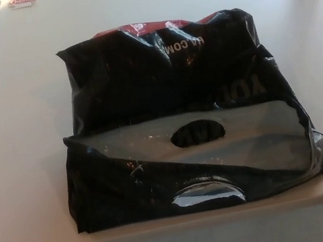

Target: A plastic bag is kept infront of the robot in the middle of the desk and the robot uses both its hands to grab it from the top and lifts it up and then releases it.

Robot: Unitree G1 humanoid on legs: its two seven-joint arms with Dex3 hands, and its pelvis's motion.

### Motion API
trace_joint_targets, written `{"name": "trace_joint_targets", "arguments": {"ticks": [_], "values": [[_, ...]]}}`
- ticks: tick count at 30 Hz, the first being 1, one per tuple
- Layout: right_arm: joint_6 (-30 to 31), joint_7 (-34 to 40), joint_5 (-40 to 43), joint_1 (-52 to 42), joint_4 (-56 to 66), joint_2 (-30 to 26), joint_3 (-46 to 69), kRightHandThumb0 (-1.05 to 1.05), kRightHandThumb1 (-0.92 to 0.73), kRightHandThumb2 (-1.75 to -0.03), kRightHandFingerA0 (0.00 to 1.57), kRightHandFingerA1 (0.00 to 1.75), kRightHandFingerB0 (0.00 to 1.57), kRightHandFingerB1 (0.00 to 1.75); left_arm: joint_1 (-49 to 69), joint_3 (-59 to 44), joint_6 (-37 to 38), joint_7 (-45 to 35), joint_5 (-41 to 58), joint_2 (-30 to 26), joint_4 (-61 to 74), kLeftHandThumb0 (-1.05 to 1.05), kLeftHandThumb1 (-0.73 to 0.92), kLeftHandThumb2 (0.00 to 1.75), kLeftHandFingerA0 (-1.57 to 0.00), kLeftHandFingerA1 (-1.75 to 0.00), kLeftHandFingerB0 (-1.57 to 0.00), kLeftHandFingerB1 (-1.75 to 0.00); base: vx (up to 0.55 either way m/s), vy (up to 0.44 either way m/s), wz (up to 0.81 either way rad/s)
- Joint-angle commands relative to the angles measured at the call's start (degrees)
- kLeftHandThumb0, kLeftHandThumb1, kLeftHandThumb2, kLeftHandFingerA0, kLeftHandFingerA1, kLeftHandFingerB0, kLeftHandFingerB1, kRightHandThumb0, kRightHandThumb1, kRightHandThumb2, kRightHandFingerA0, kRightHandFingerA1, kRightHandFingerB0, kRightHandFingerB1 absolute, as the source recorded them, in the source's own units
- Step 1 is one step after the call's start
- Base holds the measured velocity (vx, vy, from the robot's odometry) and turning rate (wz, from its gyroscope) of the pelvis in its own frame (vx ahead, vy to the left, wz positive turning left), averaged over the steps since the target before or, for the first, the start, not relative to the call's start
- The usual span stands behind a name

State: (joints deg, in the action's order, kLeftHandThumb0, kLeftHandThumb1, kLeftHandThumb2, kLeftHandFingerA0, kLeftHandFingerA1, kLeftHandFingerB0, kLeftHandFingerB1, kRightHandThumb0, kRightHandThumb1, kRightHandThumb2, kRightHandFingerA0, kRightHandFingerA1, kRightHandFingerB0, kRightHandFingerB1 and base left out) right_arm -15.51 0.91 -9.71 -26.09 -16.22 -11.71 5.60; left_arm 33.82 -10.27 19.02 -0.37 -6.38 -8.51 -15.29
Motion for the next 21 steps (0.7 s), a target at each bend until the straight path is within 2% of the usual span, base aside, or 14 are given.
{"name": "trace_joint_targets", "arguments": {"ticks": [1,5,6,8,9,10,11,13,14,15,17,18,20,21], "values": [[-26.52,7.18,-6.58,-4.44,15.09,-3.44,4.61,-0.53,-0.41,-0.66,0.33,0.45,0.08,0.33,5.41,-8.21,33.31,7.62,-3.10,1.03,15.08,-0.24,0.48,0.54,-0.42,-0.36,-0.11,-0.26,0.00,0.000,0.00],[-27.59,10.10,-11.28,-6.39,16.85,-2.96,4.74,-0.48,-0.47,-0.54,0.27,0.34,0.02,0.20,5.58,-10.09,39.06,8.09,-4.80,1.43,14.90,-0.36,0.40,0.61,-0.33,-0.39,-0.13,-0.33,0.00,0.000,0.00],[-29.36,11.63,-13.16,-6.79,16.54,-3.07,5.15,-0.52,-0.36,-0.73,0.18,0.45,0.00,0.15,6.61,-11.36,40.58,8.66,-6.78,1.62,15.77,-0.34,0.40,0.60,-0.29,-0.37,-0.16,-0.33,0.00,0.000,0.00],[-32.37,13.69,-15.25,-6.83,15.81,-3.12,5.92,-0.48,-0.46,-0.54,0.27,0.34,0.01,0.20,6.47,-14.74,44.36,10.85,-12.12,2.03,16.20,-0.32,0.38,0.58,-0.29,-0.37,-0.16,-0.32,0.00,0.000,0.00],[-37.23,14.95,-16.39,-5.97,14.48,-3.40,7.10,-0.51,-0.35,-0.71,0.22,0.46,0.01,0.16,5.89,-16.95,48.38,10.24,-13.12,2.43,16.70,-0.27,0.37,0.55,-0.26,-0.35,-0.15,-0.31,0.00,0.000,0.00],[-40.05,15.63,-16.93,-5.56,13.83,-3.62,8.19,-0.52,-0.44,-0.54,0.33,0.34,0.03,0.24,5.98,-17.68,50.55,9.22,-12.50,2.98,17.68,-0.15,0.30,0.83,-0.08,-0.50,-0.08,-0.50,0.00,0.000,0.00],[-41.33,15.50,-16.69,-5.47,13.97,-3.89,9.29,-0.54,-0.35,-0.72,0.23,0.45,0.02,0.15,6.37,-17.86,51.75,8.06,-11.08,3.86,19.31,-0.15,0.30,0.83,-0.07,-0.50,-0.06,-0.50,0.00,0.000,0.00],[-39.28,14.72,-16.15,-3.53,16.71,-5.33,11.10,-0.58,-0.37,-0.73,0.18,0.43,0.00,0.13,5.83,-18.96,49.73,8.02,-10.65,5.07,25.14,-0.17,0.29,0.83,-0.07,-0.50,-0.06,-0.50,0.00,0.000,0.00],[-37.30,13.80,-15.10,-2.31,18.57,-5.91,11.80,-0.57,-0.43,-0.56,0.22,0.33,0.01,0.18,5.08,-18.98,48.26,7.92,-9.76,4.96,27.31,-0.17,0.31,0.84,-0.07,-0.50,-0.07,-0.50,0.00,0.000,0.00],[-36.76,13.76,-14.96,-1.57,19.10,-6.26,12.31,-0.59,-0.38,-0.75,0.19,0.45,0.00,0.12,4.71,-19.04,47.66,7.83,-9.30,4.89,28.26,-0.16,0.30,0.83,-0.08,-0.50,-0.07,-0.50,0.00,0.000,0.00],[-37.05,13.89,-13.77,2.20,18.67,-7.48,14.02,-0.56,-0.38,-0.72,0.17,0.43,0.02,0.16,1.94,-19.99,46.85,7.80,-8.10,4.37,29.76,-0.18,0.33,0.85,-0.09,-0.51,-0.08,-0.50,0.00,0.000,0.00],[-35.71,13.23,-12.80,2.96,19.79,-8.14,14.98,-0.52,-0.48,-0.55,0.23,0.31,0.00,0.20,0.90,-20.75,46.46,7.74,-7.27,3.97,30.63,-0.36,0.39,0.59,-0.22,-0.36,-0.16,-0.32,0.00,0.000,0.00],[-34.82,11.94,-10.32,4.78,20.17,-8.92,15.61,-0.55,-0.38,-0.72,0.16,0.43,0.02,0.16,0.40,-21.49,44.24,7.10,-5.94,2.37,32.23,-0.36,0.38,0.59,-0.20,-0.35,-0.13,-0.32,0.00,0.000,0.00],[-33.05,11.10,-9.05,7.97,20.22,-10.34,15.81,-0.59,-0.38,-0.73,0.11,0.38,0.00,0.11,-1.06,-21.93,40.90,6.84,-5.25,0.92,34.17,-0.21,0.29,0.84,-0.06,-0.50,-0.06,-0.50,0.00,0.000,0.00]]}}
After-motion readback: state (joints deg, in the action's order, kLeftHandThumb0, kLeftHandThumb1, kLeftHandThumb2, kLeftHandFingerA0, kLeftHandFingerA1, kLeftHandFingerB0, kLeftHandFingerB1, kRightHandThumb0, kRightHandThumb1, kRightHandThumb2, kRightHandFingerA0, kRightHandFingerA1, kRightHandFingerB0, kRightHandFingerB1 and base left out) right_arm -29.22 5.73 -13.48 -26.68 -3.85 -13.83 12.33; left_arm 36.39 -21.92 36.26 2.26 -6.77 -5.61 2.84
